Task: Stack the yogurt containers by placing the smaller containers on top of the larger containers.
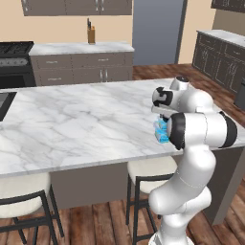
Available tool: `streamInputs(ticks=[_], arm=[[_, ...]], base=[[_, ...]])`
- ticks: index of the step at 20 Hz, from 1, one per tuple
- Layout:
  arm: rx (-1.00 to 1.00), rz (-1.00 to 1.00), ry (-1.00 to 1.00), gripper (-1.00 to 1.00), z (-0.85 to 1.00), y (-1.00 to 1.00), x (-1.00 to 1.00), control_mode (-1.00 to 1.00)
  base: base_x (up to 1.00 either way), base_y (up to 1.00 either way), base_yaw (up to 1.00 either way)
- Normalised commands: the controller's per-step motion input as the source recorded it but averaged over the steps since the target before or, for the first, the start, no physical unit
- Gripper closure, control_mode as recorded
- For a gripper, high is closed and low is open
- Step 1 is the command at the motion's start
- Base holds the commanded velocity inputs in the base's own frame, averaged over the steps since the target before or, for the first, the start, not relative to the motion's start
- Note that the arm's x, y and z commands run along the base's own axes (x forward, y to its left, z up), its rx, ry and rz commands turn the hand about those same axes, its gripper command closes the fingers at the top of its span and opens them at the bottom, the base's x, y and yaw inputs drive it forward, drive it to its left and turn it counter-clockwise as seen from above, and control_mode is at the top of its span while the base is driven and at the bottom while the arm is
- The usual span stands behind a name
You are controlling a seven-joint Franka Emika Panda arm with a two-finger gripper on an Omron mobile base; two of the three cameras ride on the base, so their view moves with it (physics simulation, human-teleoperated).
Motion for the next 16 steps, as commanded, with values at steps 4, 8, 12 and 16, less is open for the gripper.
streamInputs(ticks=[4, 8, 12, 16], arm=[[0.00, 0.00, 0.00, 1.00, -0.06, -0.03, 0.10, -1.00], [0.00, 0.00, 0.00, 1.00, -0.07, -0.02, 0.10, -1.00], [0.00, 0.00, 0.00, 1.00, -0.06, -0.01, 0.08, -1.00], [0.00, 0.00, 0.00, 1.00, -0.04, 0.00, 0.00, -1.00]], base=[[0.00, 0.00, 0.00], [0.00, 0.00, 0.00], [0.00, 0.00, 0.00], [0.00, 0.00, 0.00]])
